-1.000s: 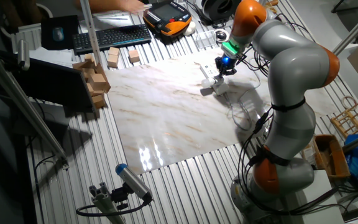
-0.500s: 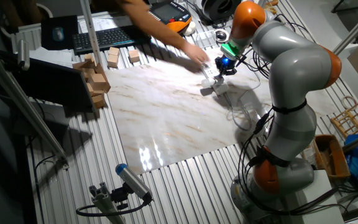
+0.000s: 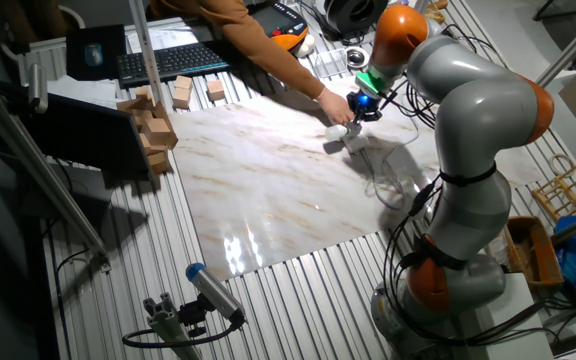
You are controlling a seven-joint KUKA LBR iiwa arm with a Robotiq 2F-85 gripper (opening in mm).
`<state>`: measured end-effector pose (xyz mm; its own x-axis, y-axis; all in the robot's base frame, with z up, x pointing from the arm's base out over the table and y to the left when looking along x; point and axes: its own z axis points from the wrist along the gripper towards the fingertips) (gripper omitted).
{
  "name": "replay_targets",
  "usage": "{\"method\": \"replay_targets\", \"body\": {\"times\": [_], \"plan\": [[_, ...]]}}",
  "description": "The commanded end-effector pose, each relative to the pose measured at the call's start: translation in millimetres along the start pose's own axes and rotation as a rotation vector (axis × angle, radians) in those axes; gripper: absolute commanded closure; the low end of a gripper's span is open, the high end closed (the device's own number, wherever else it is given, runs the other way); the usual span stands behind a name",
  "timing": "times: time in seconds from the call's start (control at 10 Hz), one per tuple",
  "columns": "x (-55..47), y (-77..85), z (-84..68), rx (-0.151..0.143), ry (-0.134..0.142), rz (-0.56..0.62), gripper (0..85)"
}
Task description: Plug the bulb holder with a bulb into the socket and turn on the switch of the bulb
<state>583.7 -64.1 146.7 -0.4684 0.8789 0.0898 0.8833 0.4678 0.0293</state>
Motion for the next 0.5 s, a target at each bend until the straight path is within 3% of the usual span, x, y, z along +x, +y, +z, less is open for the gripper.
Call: {"method": "replay_targets", "body": {"times": [0.0,0.4], "plan": [[-0.3,-1.5,0.0,0.009,0.010,0.005,85.0],[-2.7,2.4,4.4,0.012,0.028,-0.008,85.0]]}}
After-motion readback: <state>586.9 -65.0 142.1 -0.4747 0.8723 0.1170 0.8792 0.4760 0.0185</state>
